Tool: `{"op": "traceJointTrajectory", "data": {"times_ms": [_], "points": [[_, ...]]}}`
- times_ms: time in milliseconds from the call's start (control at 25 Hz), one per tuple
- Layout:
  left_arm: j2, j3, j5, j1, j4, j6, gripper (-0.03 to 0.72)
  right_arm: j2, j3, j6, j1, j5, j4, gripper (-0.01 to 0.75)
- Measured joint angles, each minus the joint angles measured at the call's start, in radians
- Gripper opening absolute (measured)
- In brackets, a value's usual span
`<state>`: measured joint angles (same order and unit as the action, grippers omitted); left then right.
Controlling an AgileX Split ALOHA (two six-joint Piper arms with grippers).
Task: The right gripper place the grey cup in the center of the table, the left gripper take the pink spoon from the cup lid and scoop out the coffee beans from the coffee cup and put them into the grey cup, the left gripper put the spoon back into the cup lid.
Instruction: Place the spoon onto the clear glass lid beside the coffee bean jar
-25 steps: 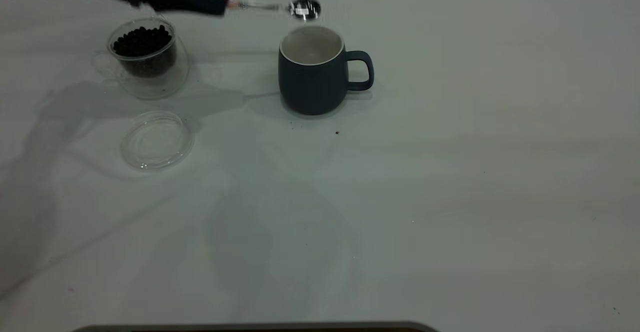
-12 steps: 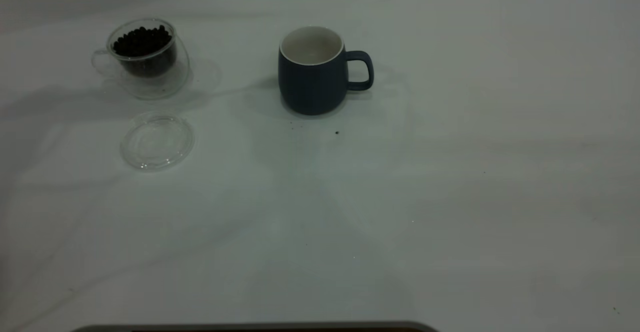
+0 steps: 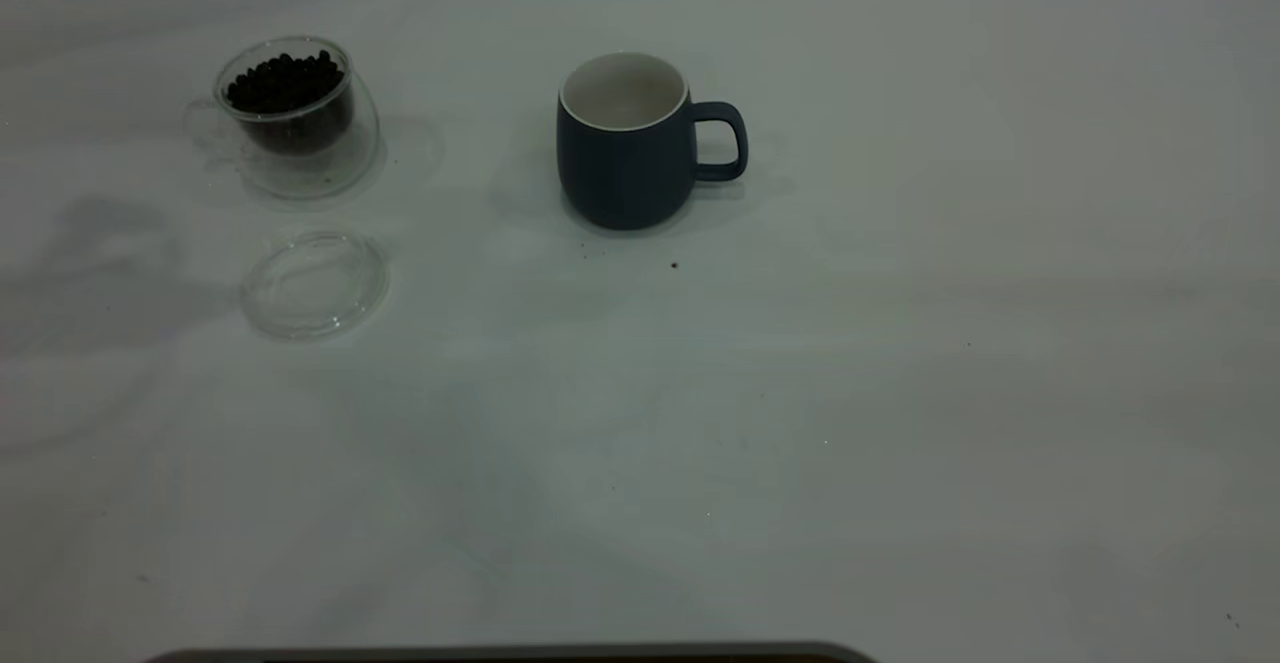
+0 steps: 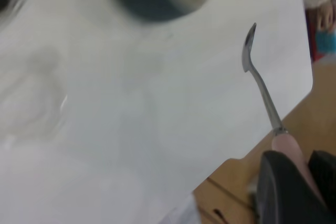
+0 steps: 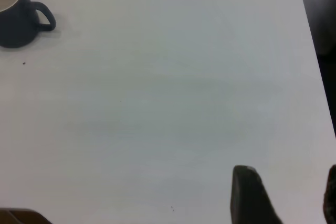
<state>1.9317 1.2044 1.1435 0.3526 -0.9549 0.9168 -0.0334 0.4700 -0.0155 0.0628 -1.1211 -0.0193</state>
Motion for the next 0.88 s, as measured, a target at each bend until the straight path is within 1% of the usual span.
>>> {"op": "traceJointTrajectory", "data": {"times_ms": [120,200,240,400,520,720,880], "points": [[0.119,-0.043,-0.02,0.115,-0.035,0.064,0.115,0.0,0.0,0.0,0.0,0.0,0.0,0.374],[0.207,-0.043,-0.019,0.165,-0.065,0.091,0.115,0.0,0.0,0.0,0.0,0.0,0.0,0.374],[0.252,-0.043,-0.019,0.177,-0.077,0.113,0.115,0.0,0.0,0.0,0.0,0.0,0.0,0.374],[0.391,-0.039,-0.045,0.182,-0.091,0.201,0.115,0.0,0.0,0.0,0.0,0.0,0.0,0.374],[0.464,-0.039,-0.092,0.178,-0.133,0.26,0.115,0.0,0.0,0.0,0.0,0.0,0.0,0.374],[0.534,-0.036,-0.152,0.178,-0.203,0.342,0.115,0.0,0.0,0.0,0.0,0.0,0.0,0.374],[0.575,-0.032,-0.163,0.177,-0.232,0.379,0.115,0.0,0.0,0.0,0.0,0.0,0.0,0.374]]}}
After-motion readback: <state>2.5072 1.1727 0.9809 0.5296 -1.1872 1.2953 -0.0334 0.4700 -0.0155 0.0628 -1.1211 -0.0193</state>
